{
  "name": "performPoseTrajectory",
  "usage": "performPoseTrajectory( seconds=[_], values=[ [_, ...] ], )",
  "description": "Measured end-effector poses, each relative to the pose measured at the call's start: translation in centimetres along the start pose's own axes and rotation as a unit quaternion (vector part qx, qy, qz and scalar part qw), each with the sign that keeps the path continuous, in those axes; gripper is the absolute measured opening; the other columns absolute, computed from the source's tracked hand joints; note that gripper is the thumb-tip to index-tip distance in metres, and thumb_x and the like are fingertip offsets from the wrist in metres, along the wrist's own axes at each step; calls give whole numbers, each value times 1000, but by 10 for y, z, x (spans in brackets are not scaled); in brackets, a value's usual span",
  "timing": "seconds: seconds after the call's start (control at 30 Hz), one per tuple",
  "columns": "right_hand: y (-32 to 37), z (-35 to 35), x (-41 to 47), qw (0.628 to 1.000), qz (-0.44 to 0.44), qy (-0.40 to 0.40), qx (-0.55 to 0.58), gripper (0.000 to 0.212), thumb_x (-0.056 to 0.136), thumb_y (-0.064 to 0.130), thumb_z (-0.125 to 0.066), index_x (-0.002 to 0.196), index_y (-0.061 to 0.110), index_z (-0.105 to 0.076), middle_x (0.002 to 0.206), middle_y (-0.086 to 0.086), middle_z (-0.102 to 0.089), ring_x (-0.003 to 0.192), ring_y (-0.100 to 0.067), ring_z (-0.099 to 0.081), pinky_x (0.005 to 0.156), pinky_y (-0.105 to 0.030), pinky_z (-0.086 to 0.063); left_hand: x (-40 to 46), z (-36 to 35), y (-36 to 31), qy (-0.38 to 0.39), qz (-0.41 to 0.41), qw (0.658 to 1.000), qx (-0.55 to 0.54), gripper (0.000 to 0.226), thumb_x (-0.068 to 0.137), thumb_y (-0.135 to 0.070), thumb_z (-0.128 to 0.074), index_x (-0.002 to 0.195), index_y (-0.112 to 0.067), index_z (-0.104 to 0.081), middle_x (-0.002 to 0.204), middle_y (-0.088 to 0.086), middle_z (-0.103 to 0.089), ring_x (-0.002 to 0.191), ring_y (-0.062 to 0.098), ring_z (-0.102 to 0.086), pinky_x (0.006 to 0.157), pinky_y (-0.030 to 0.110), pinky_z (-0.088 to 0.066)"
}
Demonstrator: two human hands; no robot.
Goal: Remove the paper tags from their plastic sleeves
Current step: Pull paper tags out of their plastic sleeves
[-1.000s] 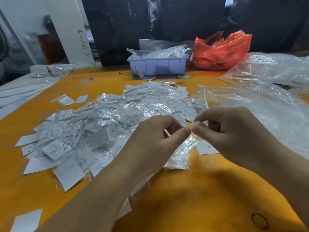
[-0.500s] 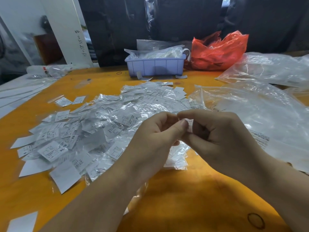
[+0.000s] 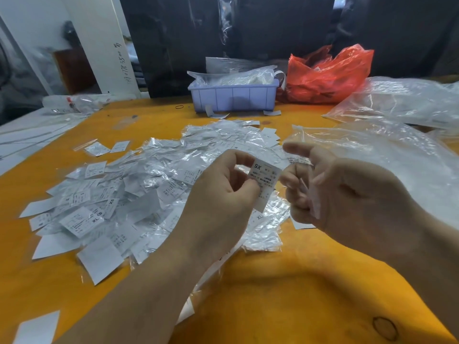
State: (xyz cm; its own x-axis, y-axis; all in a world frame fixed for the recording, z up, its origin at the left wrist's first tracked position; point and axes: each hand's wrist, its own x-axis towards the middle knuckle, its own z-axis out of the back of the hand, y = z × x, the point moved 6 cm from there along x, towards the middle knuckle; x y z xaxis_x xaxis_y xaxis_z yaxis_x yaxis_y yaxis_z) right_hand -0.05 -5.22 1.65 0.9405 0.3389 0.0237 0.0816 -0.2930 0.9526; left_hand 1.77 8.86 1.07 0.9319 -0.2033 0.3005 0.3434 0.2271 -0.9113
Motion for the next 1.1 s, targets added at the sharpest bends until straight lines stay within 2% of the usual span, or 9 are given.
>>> performPoseTrajectory(
  seconds=[0.1,0.2,0.27,0.37,0.47,0.67,0.9,0.97,1.1],
  values=[
    [-2,9,3,997,18,-43,-57,75,56,-6,-43,128,16,-47,70,-7,-47,56,-14,-42,49,-27,-33,-1,3,-6,-8,-33,999,37,30,94,-11,-54,103,-40,-57,65,-3,-59,50,6,-49,45,23,-42],
    [-2,9,3,991,41,-64,-114,66,73,-20,-60,129,13,-47,72,-6,-54,54,-17,-47,47,-26,-43,-3,4,-11,-12,-50,996,77,26,90,-10,-56,85,-33,-66,69,-6,-64,52,4,-50,45,15,-38],
    [-2,10,1,985,60,-84,-139,60,78,-15,-63,128,15,-47,71,-7,-58,56,-19,-53,50,-25,-49,-4,1,-11,4,-41,996,73,20,89,-18,-55,78,-29,-69,71,-6,-66,57,9,-55,49,21,-42],
    [1,10,-2,982,82,-97,-142,65,64,5,-73,125,15,-51,70,-8,-60,59,-20,-59,54,-26,-52,-5,-6,-9,56,-24,996,58,23,85,-37,-49,80,-25,-68,72,-4,-66,66,15,-58,56,30,-45],
    [4,10,-3,980,97,-103,-140,66,59,12,-76,121,11,-55,73,-10,-63,63,-23,-62,57,-27,-54,-5,-10,-9,83,-21,993,77,28,86,-53,-54,86,-29,-68,78,-10,-67,73,5,-61,61,17,-47],
    [4,10,-3,983,78,-79,-145,51,60,11,-73,110,9,-64,82,-10,-68,70,-26,-68,61,-29,-57,-1,-2,-9,46,-18,998,41,13,93,-26,-62,84,-24,-70,77,2,-68,77,24,-64,76,47,-54],
    [-3,7,-3,964,-8,11,-266,23,68,22,-84,87,12,-75,70,-3,-65,62,-14,-57,56,-23,-47,-2,0,-12,42,-31,997,49,14,80,-29,-56,74,-20,-65,69,11,-59,62,24,-53,58,36,-45],
    [-5,5,-4,966,-17,29,-257,20,70,27,-75,82,11,-75,70,-5,-64,63,-14,-54,57,-22,-45,-2,0,-12,51,-24,997,57,14,76,-28,-54,71,-18,-62,67,11,-55,56,13,-46,51,30,-40],
    [-4,8,-3,974,-14,15,-227,17,70,26,-74,77,11,-76,67,-5,-60,61,-15,-51,57,-25,-43,0,0,-11,59,-5,997,39,15,74,-25,-54,71,-12,-62,68,16,-54,58,13,-45,52,27,-38]
  ],
)
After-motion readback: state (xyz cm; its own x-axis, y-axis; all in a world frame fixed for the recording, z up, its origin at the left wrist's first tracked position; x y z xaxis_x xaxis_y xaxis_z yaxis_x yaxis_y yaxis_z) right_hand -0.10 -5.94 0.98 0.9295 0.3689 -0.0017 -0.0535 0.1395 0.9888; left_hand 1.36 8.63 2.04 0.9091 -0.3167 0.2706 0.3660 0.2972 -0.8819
